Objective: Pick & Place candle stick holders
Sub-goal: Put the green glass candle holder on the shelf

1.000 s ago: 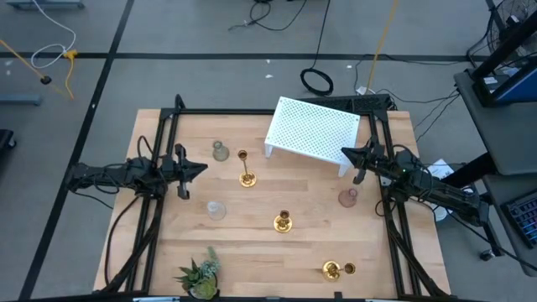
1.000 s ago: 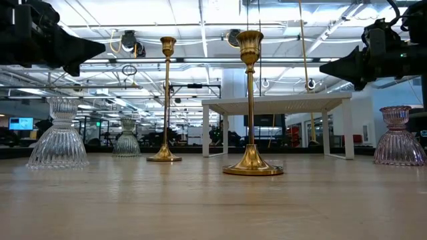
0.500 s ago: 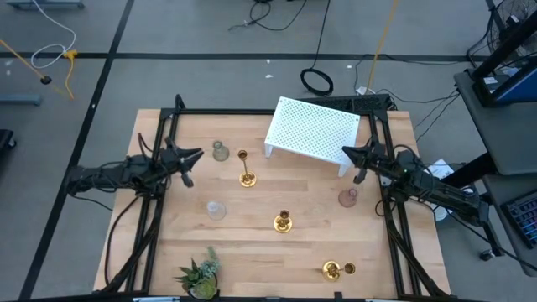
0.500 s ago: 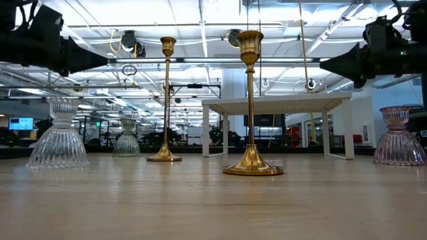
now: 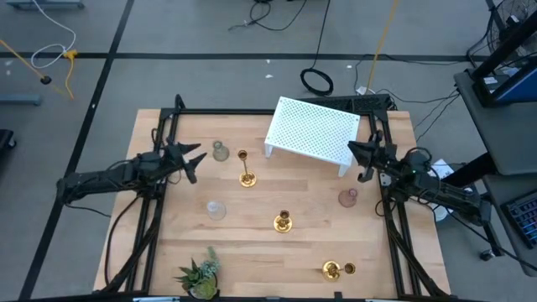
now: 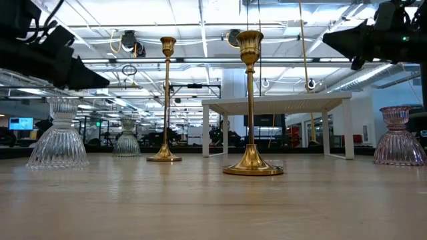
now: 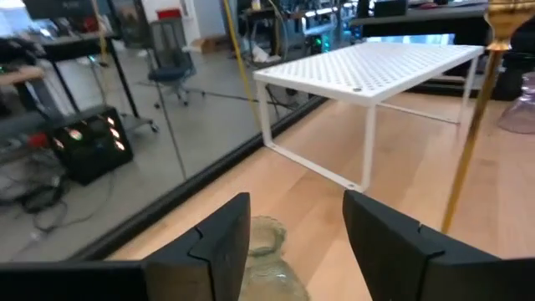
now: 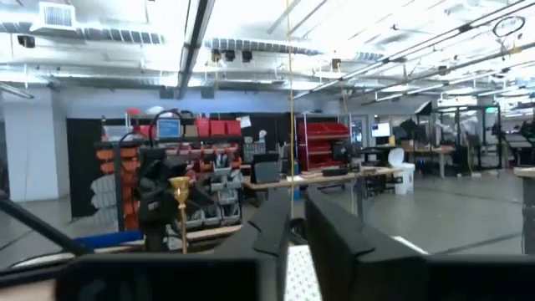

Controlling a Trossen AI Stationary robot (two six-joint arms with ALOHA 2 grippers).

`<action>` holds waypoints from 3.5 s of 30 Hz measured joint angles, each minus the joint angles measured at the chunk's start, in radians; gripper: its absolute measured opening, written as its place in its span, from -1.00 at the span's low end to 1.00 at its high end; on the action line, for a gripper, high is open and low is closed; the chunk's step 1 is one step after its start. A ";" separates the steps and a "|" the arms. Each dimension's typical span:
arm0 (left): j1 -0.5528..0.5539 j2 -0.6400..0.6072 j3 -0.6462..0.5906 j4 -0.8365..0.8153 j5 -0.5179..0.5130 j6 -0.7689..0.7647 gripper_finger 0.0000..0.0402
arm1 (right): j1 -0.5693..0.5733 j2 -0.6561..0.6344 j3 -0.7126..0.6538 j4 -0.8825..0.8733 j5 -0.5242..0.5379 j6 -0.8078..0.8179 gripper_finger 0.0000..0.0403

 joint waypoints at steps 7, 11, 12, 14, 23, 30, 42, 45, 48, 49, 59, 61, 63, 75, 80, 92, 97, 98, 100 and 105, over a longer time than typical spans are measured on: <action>0.071 0.205 -0.060 0.219 0.037 -0.081 0.00 | 0.000 0.100 0.000 0.088 -0.039 0.078 -0.34; 0.122 0.323 -0.061 0.234 0.037 -0.149 0.00 | 0.000 0.150 0.000 0.078 -0.168 0.093 -0.23; 0.133 0.352 -0.062 0.234 0.037 -0.161 0.00 | 0.000 0.161 0.000 0.085 -0.182 0.085 -0.22; 0.154 0.407 -0.062 0.241 0.037 -0.168 0.00 | 0.000 0.180 0.000 0.113 -0.185 0.067 -0.20; 0.204 0.625 -0.062 0.418 0.099 -0.210 0.00 | 0.000 0.260 0.000 0.179 -0.185 0.012 -0.21; 0.204 0.764 -0.063 0.547 0.092 -0.201 0.00 | 0.000 0.302 0.000 0.217 -0.187 0.015 -0.20; 0.257 0.982 -0.063 0.810 0.114 -0.196 0.00 | 0.000 0.335 0.000 0.227 -0.188 -0.008 -0.21; 0.277 1.035 -0.063 0.837 0.124 -0.203 0.00 | 0.000 0.343 0.000 0.227 -0.188 -0.008 -0.21; 0.293 1.086 -0.062 0.888 0.125 -0.190 0.00 | 0.000 0.351 0.000 0.227 -0.188 -0.008 -0.22; 0.298 1.100 -0.059 0.908 0.125 -0.180 0.00 | 0.000 0.354 0.000 0.227 -0.188 -0.008 -0.22; 0.354 1.246 0.007 0.986 0.178 -0.113 0.00 | 0.000 0.367 0.000 0.227 -0.188 -0.008 -0.23; 0.366 1.285 0.023 0.985 0.174 -0.106 0.00 | 0.000 0.367 0.000 0.227 -0.188 -0.008 -0.23; 0.379 1.317 0.041 0.987 0.158 -0.098 0.00 | 0.000 0.367 0.000 0.227 -0.188 -0.008 -0.23; 0.419 1.365 0.095 0.995 0.151 -0.041 -0.22 | 0.000 0.367 0.000 0.227 -0.188 -0.008 -0.23; 0.430 1.364 0.096 1.005 0.149 -0.034 -0.35 | 0.000 0.367 0.000 0.226 -0.188 -0.008 -0.23; 0.403 1.365 0.095 1.142 0.164 -0.033 -0.29 | 0.000 0.367 0.000 0.224 -0.188 -0.007 -0.23; 0.379 1.364 0.110 1.208 0.179 -0.050 -0.33 | 0.000 0.367 0.000 0.224 -0.188 0.003 -0.23; 0.377 1.364 0.118 1.208 0.186 -0.055 -0.33 | 0.000 0.367 0.000 0.224 -0.188 0.003 -0.23; 0.368 1.364 0.135 1.208 0.208 -0.064 -0.33 | 0.000 0.367 0.000 0.224 -0.188 0.003 -0.23; 0.328 1.364 0.197 1.208 0.251 -0.073 -0.27 | 0.000 0.368 0.000 0.224 -0.187 0.003 -0.23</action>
